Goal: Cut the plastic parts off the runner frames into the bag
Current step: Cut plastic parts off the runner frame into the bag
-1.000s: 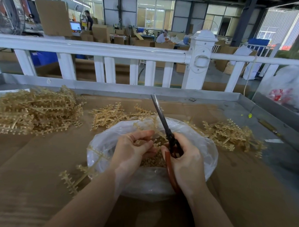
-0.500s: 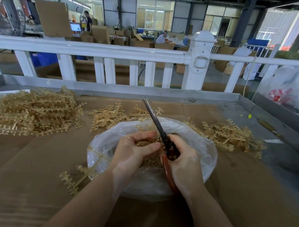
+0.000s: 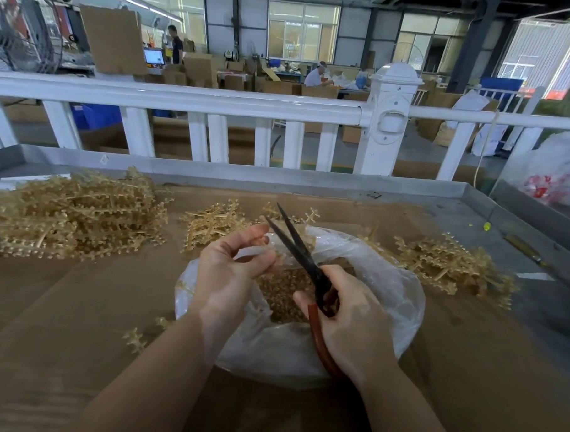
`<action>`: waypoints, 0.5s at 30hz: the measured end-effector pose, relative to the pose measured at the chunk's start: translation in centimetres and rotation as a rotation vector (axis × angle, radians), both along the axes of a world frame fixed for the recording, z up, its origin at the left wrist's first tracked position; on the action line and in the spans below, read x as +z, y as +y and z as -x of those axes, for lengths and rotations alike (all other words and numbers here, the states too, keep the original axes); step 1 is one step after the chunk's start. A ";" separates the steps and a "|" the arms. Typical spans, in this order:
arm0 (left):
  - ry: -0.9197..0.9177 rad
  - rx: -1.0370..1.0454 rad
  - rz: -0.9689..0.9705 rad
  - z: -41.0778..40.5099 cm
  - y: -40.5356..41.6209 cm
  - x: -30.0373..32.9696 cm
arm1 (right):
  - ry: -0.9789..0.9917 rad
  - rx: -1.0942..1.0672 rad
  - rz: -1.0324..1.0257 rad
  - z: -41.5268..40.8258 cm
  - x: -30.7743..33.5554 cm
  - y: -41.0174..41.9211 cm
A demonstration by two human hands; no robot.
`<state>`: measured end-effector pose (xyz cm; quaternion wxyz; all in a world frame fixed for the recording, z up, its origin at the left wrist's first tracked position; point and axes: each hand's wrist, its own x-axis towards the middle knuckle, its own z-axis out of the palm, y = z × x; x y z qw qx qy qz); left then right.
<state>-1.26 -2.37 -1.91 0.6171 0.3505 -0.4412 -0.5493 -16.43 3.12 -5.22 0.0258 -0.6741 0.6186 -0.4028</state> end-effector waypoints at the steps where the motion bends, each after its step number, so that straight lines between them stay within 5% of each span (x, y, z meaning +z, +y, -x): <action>1: -0.003 0.003 0.013 -0.1 -0.1 0.0 | 0.035 0.005 -0.010 0.0 0.0 0.0; 15: -0.044 0.027 0.068 -0.4 -0.2 -0.8 | 0.156 0.026 -0.038 -0.2 -0.1 0.2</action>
